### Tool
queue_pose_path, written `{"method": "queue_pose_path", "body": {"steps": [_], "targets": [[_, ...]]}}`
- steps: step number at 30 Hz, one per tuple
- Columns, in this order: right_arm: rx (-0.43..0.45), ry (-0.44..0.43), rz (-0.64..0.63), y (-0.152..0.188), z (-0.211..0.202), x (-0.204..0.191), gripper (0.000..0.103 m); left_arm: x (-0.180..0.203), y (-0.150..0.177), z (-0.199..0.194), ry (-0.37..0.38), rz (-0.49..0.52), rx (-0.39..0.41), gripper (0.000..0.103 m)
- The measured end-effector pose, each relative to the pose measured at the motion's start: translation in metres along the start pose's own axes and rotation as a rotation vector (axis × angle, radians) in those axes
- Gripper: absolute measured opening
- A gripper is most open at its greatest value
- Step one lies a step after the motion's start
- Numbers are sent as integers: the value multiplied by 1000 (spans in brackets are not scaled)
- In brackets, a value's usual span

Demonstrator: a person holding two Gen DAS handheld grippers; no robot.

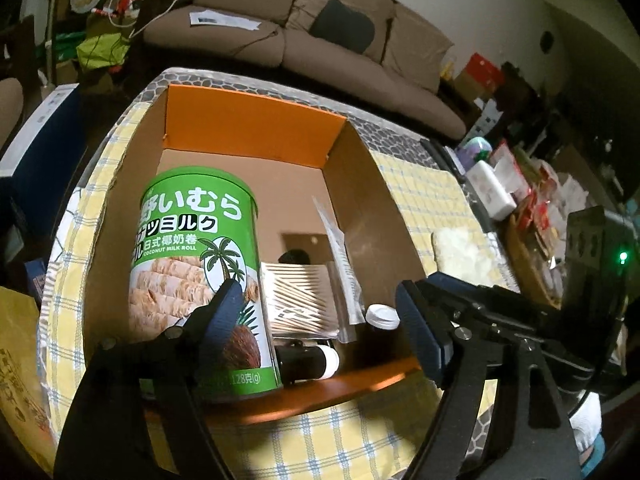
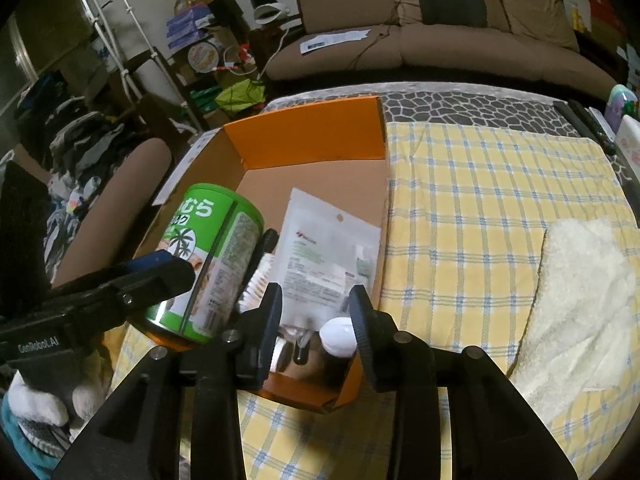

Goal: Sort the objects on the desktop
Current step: 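Carry both black bottles into the orange box and open both tools, then withdraw both tools from the box back to the white towel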

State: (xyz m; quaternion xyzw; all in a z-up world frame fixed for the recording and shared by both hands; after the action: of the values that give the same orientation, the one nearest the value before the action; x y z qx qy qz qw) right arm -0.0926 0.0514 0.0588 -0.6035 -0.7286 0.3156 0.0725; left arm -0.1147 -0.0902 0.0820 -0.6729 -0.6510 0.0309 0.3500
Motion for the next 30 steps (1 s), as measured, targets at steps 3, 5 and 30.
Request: {"method": "queue_pose_path", "body": {"steps": [3,5,30], "targets": [[10,6,7,-1,-2,1,39,5,2,2,1,11,-3,81],[17,10,8,-2,-3,2,44,8,2,3,-5,23,-3,81],[162,78,80,-10,-35,50,103,24,11,9,-17,72,-14,103]]}}
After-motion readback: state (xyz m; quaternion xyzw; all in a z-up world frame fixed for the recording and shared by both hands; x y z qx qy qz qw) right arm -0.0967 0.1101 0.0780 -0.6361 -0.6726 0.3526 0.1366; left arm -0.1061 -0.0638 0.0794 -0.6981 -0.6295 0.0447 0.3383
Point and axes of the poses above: each gripper's, at about its wrist camera, not at the fingertips, and z roughly the way its jaws point, x to its right, y to its underside, the point moved 5 cm from there along z, roughly the way its jaws point, and after that the axes turned 3 degrees about -x, right-handed, at the moved point
